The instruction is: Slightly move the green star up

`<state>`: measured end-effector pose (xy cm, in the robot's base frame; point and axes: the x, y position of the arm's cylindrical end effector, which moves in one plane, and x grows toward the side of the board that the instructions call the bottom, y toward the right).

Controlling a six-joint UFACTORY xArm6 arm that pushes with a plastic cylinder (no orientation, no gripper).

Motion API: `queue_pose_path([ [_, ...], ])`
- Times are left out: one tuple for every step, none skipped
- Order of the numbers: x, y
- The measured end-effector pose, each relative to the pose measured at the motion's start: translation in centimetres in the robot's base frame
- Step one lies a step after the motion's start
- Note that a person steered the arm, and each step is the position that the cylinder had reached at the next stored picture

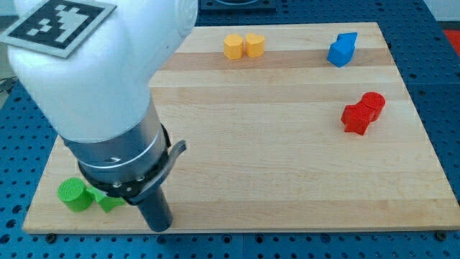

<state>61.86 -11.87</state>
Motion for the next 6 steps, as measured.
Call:
queue_pose_path([
  [0.0, -4.2],
  [-0.1, -7.6],
  [0.0, -8.6],
  [-0.2, -8.6],
  [-0.9, -8.6],
  [-0.8, -9.1],
])
